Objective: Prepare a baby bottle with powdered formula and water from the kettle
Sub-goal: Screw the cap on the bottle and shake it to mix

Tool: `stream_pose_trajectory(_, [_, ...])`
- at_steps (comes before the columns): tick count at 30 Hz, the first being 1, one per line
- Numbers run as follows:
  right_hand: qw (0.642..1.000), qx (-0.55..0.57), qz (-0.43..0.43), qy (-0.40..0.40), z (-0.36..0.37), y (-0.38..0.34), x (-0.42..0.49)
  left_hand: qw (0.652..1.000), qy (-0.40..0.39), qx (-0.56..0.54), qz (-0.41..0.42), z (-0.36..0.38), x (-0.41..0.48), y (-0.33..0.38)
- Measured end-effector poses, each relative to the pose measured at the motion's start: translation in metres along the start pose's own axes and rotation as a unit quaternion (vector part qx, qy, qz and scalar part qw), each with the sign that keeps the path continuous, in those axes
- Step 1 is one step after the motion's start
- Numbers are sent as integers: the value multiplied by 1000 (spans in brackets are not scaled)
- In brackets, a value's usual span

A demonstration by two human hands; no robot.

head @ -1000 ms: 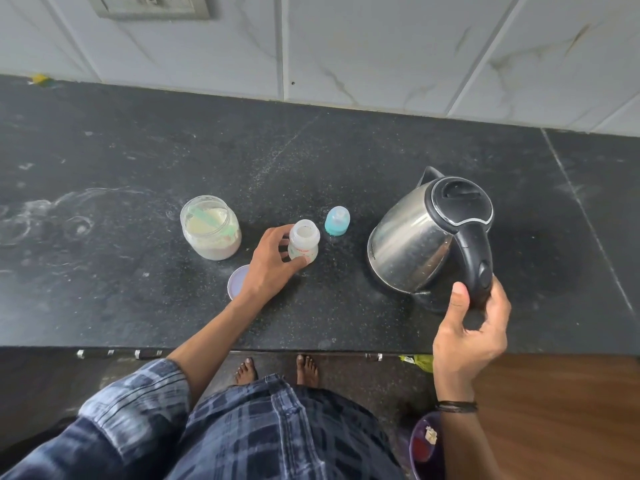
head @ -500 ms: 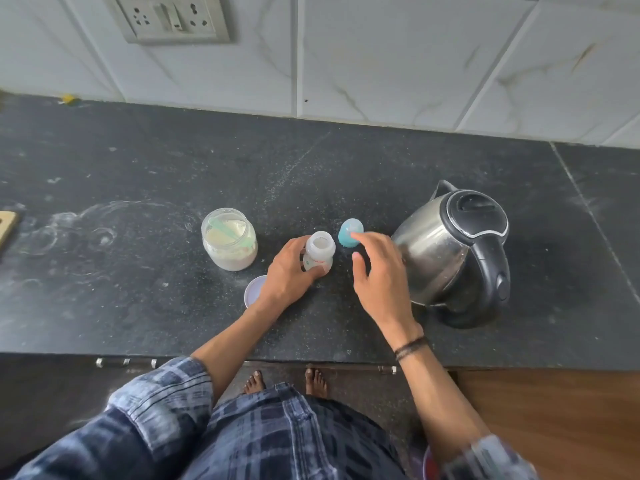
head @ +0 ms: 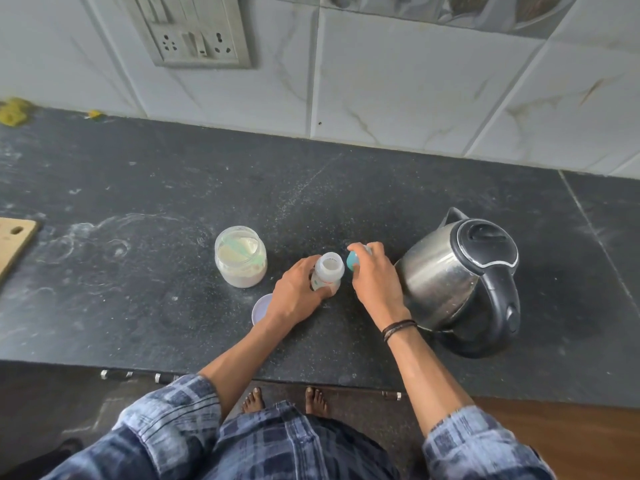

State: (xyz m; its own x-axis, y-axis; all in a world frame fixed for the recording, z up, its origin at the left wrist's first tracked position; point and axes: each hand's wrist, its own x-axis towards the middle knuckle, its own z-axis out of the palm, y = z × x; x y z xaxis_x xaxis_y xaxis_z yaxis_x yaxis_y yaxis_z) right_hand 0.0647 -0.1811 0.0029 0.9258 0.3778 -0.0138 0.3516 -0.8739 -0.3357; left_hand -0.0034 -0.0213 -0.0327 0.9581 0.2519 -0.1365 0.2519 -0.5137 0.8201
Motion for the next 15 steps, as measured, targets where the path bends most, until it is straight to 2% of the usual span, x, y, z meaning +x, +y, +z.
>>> stream_pose_trajectory(8, [996,35,10,76,-32,-15,-22,1000,-6,7,-2,-3,0,0])
stream_pose_trajectory(15, [997,56,24,43,-64,-21,-42,1000,-13,8,2,-4,2,-3])
